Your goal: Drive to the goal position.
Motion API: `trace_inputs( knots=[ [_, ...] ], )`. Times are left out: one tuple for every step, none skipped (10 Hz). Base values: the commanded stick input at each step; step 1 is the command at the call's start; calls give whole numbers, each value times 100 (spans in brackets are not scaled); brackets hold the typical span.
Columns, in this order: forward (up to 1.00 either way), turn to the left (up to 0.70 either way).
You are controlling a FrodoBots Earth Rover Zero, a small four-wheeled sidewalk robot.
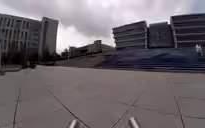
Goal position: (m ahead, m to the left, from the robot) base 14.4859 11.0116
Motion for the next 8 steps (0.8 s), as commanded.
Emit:
trace_inputs(
  knots=[
    [100,0],
    [100,0],
    [100,0],
    [100,0],
    [100,0],
    [100,0],
    [100,0],
    [100,0]
  ],
)
